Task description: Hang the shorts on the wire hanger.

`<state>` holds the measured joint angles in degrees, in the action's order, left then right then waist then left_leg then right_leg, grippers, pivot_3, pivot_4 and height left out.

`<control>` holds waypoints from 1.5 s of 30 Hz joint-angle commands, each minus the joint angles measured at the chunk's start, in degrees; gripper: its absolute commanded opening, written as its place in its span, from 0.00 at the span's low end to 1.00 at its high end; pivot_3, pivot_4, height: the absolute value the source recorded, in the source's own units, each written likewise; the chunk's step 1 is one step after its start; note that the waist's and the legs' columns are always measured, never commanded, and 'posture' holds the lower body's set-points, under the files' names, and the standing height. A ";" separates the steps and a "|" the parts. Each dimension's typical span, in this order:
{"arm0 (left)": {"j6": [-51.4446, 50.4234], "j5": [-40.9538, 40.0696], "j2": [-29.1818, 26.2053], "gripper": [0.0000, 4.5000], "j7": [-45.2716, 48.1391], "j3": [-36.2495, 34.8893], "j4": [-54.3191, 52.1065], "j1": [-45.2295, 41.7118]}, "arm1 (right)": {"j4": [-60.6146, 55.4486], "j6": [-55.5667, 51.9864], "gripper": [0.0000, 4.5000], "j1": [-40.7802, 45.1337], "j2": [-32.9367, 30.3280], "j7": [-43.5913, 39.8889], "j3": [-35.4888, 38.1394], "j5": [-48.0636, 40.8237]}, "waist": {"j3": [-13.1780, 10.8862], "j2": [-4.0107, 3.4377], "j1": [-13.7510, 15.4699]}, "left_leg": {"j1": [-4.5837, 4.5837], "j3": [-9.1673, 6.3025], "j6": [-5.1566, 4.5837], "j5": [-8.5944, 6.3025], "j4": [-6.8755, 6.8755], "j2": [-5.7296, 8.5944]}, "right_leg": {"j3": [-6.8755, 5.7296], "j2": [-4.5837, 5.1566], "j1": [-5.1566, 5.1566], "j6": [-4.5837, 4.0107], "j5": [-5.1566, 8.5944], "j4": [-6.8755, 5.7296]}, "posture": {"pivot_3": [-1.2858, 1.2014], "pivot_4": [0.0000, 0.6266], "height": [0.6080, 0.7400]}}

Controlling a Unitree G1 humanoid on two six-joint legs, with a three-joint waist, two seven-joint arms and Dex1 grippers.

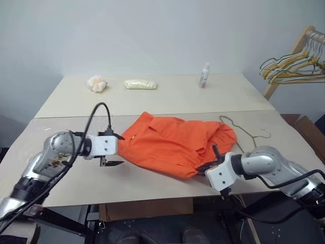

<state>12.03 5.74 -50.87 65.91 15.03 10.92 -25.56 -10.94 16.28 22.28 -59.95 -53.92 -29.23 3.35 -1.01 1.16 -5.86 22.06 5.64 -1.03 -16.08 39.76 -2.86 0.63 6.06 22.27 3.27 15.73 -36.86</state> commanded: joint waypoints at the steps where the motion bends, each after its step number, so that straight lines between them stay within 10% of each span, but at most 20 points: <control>1: 7.10 5.36 -0.17 1.00 -0.71 2.51 4.80 -3.14 | -0.79 0.02 0.01 -0.31 0.55 -1.22 4.39 0.29 | 0.00 0.00 -0.07 | 0.02 0.01 0.00 0.00 0.00 0.00 | 0.00 0.00 0.01 0.00 0.00 0.00 | 0.45 0.00 1.00; 11: 13.27 20.28 7.00 1.00 -14.50 8.40 23.55 -13.38 | -2.73 -1.46 0.01 -3.27 1.33 -4.40 9.09 -0.37 | 0.05 -0.02 0.05 | -0.06 -0.03 -0.02 -0.01 0.08 0.02 | -0.03 0.01 -0.11 0.01 0.00 -0.02 | 0.44 0.00 1.00; 26: 15.57 16.10 8.43 0.01 -11.66 5.81 27.90 -16.17 | -2.57 -2.98 0.00 -4.34 3.84 -5.89 12.36 -0.08 | 0.14 -0.15 -1.11 | -0.02 -0.04 -0.01 0.00 0.09 0.02 | -0.03 0.01 -0.08 0.02 0.00 -0.04 | 0.44 0.00 1.00; 36: 15.31 -1.51 -12.85 0.01 11.59 0.21 7.31 -0.34 | 12.71 9.29 0.00 1.47 9.11 2.17 13.41 6.56 | 0.06 -0.07 -4.45 | -0.15 -0.29 0.00 0.00 0.02 -0.04 | 0.18 0.01 -0.02 0.04 0.01 -0.16 | 0.46 0.00 1.00; 45: -0.17 -15.05 -24.83 0.01 10.37 -16.17 -23.45 30.20 | 14.56 20.96 0.00 0.42 5.60 -9.09 10.22 -3.05 | 0.03 -0.05 -2.78 | -0.23 -0.43 -0.13 -0.07 0.01 -0.08 | 0.15 0.11 -0.14 0.04 0.02 -0.17 | 0.48 0.00 1.00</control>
<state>15.38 -7.77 -73.86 76.26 2.62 -9.31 2.75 3.57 36.20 23.14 -51.37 -59.74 -20.20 2.93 -0.98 1.12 -8.64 21.83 5.23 -1.18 -16.17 39.77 -2.94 0.79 6.18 22.13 3.32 15.75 -37.03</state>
